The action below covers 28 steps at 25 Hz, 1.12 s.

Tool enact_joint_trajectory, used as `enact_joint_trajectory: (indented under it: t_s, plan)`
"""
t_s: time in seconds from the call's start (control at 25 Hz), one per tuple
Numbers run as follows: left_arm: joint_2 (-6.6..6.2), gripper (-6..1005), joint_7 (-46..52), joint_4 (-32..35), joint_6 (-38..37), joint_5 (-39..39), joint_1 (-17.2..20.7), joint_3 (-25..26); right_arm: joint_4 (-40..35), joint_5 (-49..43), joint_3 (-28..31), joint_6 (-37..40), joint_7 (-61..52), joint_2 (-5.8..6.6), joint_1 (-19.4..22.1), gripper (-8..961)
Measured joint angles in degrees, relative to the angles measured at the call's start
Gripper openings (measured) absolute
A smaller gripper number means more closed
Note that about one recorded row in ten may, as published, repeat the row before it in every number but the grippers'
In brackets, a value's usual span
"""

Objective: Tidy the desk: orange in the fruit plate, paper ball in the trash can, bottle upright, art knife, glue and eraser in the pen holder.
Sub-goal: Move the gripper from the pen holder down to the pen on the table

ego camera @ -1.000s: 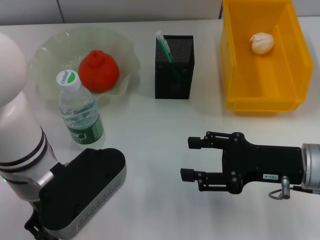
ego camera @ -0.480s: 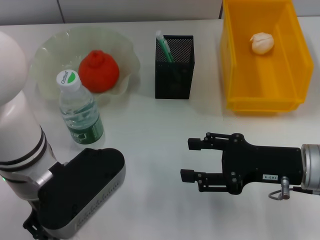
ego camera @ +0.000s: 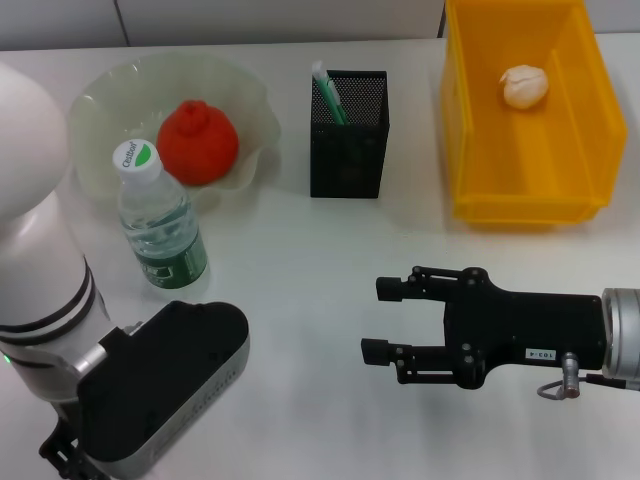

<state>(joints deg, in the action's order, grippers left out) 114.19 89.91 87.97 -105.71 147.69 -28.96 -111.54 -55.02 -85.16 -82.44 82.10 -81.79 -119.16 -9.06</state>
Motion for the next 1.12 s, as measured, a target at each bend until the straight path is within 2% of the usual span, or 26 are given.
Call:
enact_joint_trajectory:
  t_s: [0.32, 0.52, 1.12]
  plan:
    - [0.15, 411, 0.0, -0.7, 0.2, 0.4, -0.1, -0.4, 0.0, -0.2, 0.0, -0.1, -0.5, 0.07, 0.0, 746]
    - [0.19, 226, 0.0, -1.1, 0.5, 0.7, -0.1, -0.5, 0.0, -0.7, 0.0, -0.2, -0.9, 0.07, -0.1, 746]
    - [0.34, 189, -1.5, -2.8, 0.9, 1.0, -0.2, -1.2, 0.0, -2.8, 1.1, 0.3, -2.2, 0.07, -0.8, 745]
